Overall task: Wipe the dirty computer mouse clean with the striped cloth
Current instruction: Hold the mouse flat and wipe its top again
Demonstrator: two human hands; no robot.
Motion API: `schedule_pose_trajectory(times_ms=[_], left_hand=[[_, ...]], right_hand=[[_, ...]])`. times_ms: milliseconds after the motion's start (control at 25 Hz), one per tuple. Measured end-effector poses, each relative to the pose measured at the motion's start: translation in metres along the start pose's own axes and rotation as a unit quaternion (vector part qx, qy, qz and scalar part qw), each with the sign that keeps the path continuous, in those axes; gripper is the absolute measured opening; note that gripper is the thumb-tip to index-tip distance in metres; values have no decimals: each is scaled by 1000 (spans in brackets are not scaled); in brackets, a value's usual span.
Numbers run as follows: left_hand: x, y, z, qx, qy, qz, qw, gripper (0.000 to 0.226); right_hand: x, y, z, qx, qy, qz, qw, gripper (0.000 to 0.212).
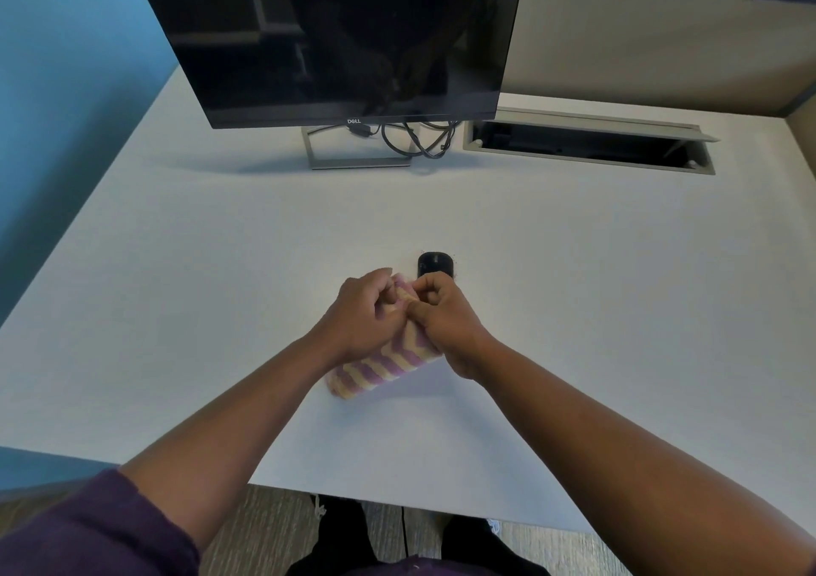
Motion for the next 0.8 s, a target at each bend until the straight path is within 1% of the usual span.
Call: schedule_pose_trajectory(times_ms=[120, 200, 280, 360, 400, 480, 520, 600, 720, 800], left_hand=[[3, -6, -7, 63, -9, -32, 997, 20], [7, -8, -11, 50, -1, -41, 998, 23], [10, -9, -14, 41, 12, -37, 998, 23], [13, -11, -15, 36, 13, -31, 999, 22], [15, -13, -15, 34, 15, -33, 999, 22], [18, -17, -12, 33, 18, -39, 999, 23], [20, -18, -11, 33, 21, -40, 998, 22], [25, -20, -9, 31, 25, -38, 998, 20], [36, -21, -8, 33, 25, -30, 999, 19], [43, -21, -7, 43, 6, -27, 999, 18]], right_hand=[[-1, 2, 8, 69, -45, 26, 996, 22], [-1, 4, 13, 87, -65, 36, 993, 30], [0, 7, 14, 62, -69, 22, 995, 38], [3, 11, 7, -52, -20, -48, 997, 34], [6, 12, 1, -118, 20, -94, 988, 30], [11, 14, -15, -230, 103, -182, 950, 25], [17, 16, -25, -276, 128, -213, 929, 26], [32, 24, -46, -357, 139, -240, 892, 34], [50, 35, -68, -427, 106, -238, 866, 48], [58, 41, -73, -476, 85, -239, 842, 55]])
Point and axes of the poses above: each hand's wrist, its own x-axis towards the middle knuckle, its own z-axis out of the palm, y = z × x, the point moved 1 cm from there along x, towards the middle knuckle, and after that the axes turned 5 degrees about x, right-handed, at the moved point
